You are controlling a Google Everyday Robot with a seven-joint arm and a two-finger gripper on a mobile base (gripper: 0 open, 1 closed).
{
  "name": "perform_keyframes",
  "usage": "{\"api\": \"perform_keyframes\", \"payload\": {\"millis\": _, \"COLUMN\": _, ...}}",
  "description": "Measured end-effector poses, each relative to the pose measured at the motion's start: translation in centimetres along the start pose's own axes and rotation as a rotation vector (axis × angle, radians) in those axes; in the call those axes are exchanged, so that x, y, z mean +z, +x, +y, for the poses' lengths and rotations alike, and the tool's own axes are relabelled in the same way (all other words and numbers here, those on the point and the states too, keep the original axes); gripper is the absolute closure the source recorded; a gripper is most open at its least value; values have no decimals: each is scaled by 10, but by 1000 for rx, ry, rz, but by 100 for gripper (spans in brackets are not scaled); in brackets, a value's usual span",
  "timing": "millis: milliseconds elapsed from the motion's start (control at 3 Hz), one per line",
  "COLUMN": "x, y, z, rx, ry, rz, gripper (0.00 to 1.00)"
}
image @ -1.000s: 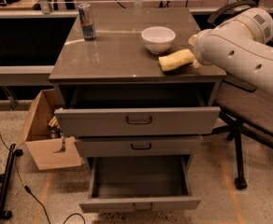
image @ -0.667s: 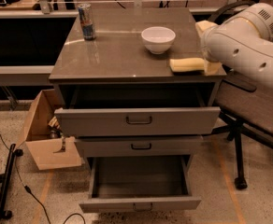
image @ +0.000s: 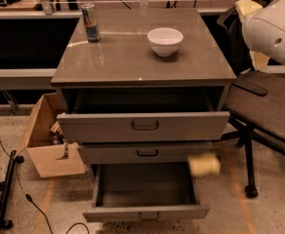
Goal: Pick sponge from white bowl and place on counter
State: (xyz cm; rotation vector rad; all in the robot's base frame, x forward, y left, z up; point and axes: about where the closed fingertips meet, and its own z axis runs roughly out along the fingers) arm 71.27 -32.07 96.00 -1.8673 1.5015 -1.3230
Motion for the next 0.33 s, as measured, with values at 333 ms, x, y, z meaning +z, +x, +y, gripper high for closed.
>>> {"api": "perform_keyframes", "payload": {"millis": 333, "x": 0, "y": 0, "z": 0, "rx": -6, "ry": -1, "rz": -2, "gripper": 0}}
